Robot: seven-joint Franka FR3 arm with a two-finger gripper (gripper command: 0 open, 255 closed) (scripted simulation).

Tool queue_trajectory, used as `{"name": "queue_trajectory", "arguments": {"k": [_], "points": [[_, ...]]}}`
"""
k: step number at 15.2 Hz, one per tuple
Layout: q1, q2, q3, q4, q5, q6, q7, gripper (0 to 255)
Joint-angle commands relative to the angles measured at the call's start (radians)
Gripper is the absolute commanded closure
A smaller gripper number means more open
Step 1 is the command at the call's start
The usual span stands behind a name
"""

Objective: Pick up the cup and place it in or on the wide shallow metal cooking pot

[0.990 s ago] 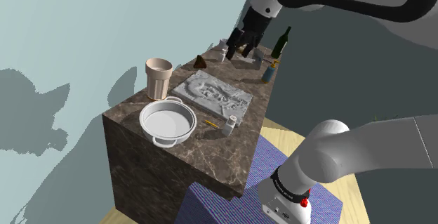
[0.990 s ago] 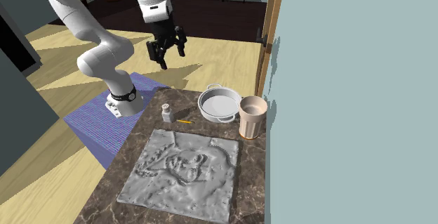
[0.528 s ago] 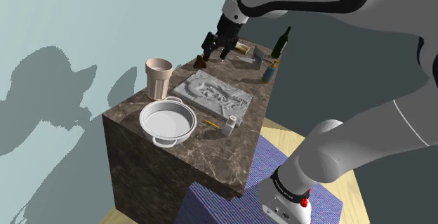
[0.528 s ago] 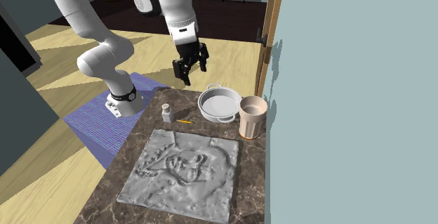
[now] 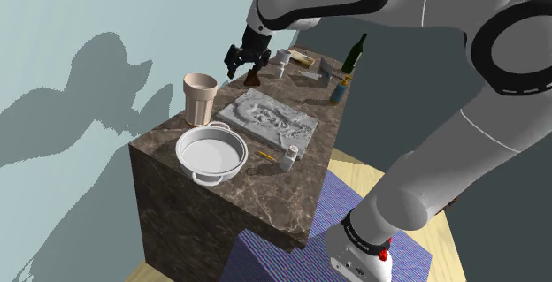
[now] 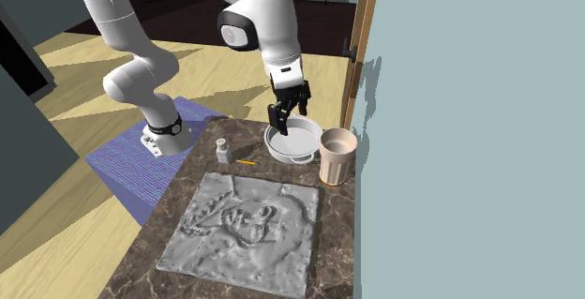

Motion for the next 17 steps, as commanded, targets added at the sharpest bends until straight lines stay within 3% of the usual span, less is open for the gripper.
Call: {"name": "queue_trajectory", "arguments": {"k": [1, 8, 17], "points": [[0.001, 0.080, 0.004, 0.057, -0.005, 0.024, 0.012, 0], [0.017, 0.357, 0.009, 0.300, -0.028, 0.056, 0.058, 0], [0.022, 0.419, 0.007, 0.282, -0.035, 0.136, 0.063, 0]]}}
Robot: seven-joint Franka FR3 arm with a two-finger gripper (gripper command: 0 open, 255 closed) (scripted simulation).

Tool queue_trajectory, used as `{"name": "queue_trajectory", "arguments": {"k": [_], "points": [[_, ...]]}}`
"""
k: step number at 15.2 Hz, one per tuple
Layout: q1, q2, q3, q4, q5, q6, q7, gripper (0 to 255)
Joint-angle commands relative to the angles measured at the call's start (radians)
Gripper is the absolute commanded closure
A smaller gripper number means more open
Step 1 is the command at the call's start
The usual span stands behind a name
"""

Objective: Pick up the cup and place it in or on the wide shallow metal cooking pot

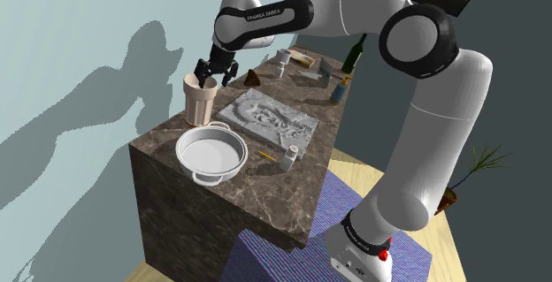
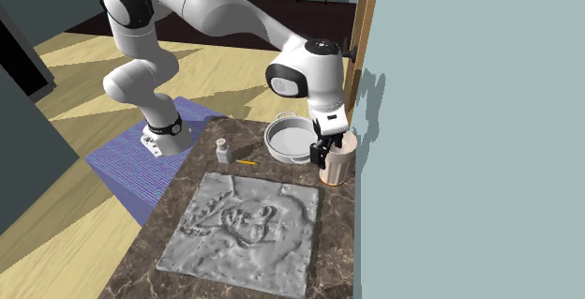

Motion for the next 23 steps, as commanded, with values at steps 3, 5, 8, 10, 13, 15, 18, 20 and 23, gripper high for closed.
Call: {"name": "queue_trajectory", "arguments": {"k": [3, 5, 8, 10, 13, 15, 18, 20, 23], "points": [[0.001, 0.005, 0.000, -0.004, -0.001, 0.009, 0.001, 0], [0.001, 0.005, 0.000, -0.004, -0.001, 0.009, 0.001, 0], [0.001, 0.005, 0.000, -0.003, -0.001, 0.009, 0.001, 255], [0.001, 0.005, 0.000, -0.003, -0.001, 0.009, 0.001, 255], [0.001, 0.006, 0.000, -0.003, -0.001, 0.009, 0.002, 255], [0.001, 0.005, 0.000, -0.003, -0.001, 0.009, 0.001, 255], [0.001, 0.000, 0.000, 0.002, 0.000, -0.002, 0.001, 255], [0.001, -0.011, 0.001, 0.015, 0.001, -0.025, 0.001, 255], [0.000, -0.025, 0.001, 0.036, 0.002, -0.061, 0.002, 255]]}}
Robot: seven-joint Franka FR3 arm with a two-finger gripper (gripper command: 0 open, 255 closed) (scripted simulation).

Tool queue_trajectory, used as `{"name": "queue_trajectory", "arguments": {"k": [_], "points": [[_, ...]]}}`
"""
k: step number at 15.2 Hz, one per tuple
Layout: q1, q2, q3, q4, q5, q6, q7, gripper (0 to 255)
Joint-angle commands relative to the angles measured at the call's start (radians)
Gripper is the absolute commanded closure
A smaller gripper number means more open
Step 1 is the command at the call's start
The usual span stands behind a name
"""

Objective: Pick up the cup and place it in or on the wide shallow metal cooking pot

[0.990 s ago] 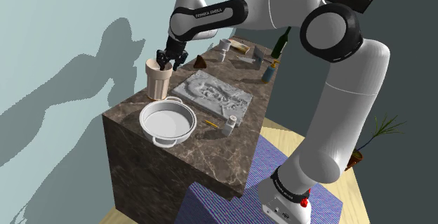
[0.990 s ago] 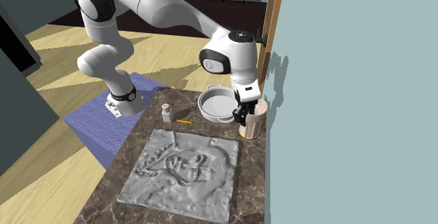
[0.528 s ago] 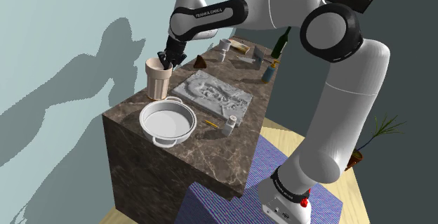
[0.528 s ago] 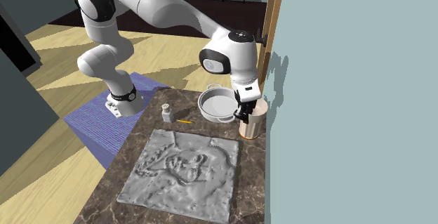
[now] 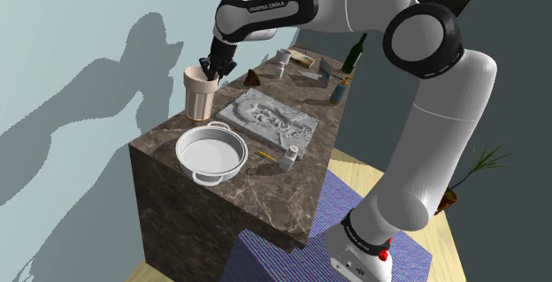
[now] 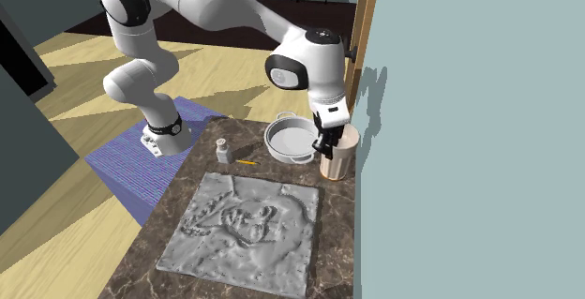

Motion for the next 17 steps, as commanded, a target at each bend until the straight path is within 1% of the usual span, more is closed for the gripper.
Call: {"name": "queue_trajectory", "arguments": {"k": [1, 17], "points": [[0.000, -0.008, 0.001, 0.017, 0.001, -0.024, 0.001, 255], [0.000, -0.052, 0.002, 0.166, 0.004, -0.217, 0.003, 255]]}}
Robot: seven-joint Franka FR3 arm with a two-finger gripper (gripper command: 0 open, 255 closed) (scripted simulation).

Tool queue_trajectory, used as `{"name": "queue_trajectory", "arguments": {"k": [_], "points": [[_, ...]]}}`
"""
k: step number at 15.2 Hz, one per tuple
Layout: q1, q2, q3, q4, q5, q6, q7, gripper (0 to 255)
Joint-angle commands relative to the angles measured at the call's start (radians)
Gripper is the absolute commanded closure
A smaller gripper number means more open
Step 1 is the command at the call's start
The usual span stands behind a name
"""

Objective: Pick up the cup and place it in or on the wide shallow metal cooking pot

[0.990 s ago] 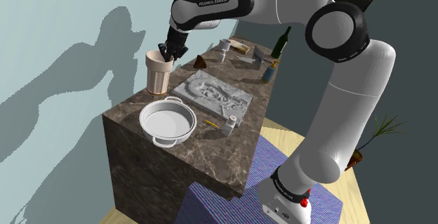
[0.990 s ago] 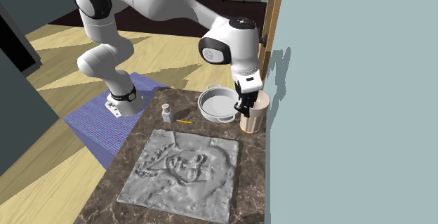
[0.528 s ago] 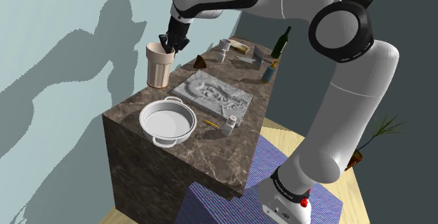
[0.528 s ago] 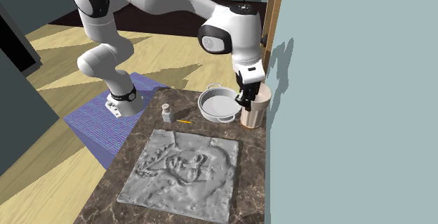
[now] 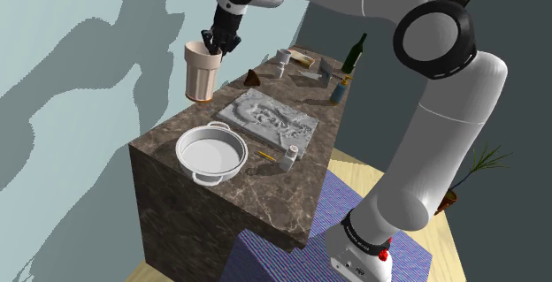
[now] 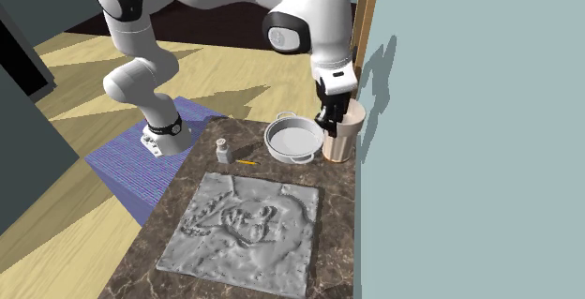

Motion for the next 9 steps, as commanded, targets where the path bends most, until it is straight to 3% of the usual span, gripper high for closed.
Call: {"name": "queue_trajectory", "arguments": {"k": [1, 9], "points": [[0.002, -0.042, 0.003, -0.036, 0.003, -0.005, 0.006, 255], [0.033, -0.337, 0.035, -0.329, 0.031, -0.002, 0.063, 255]]}}
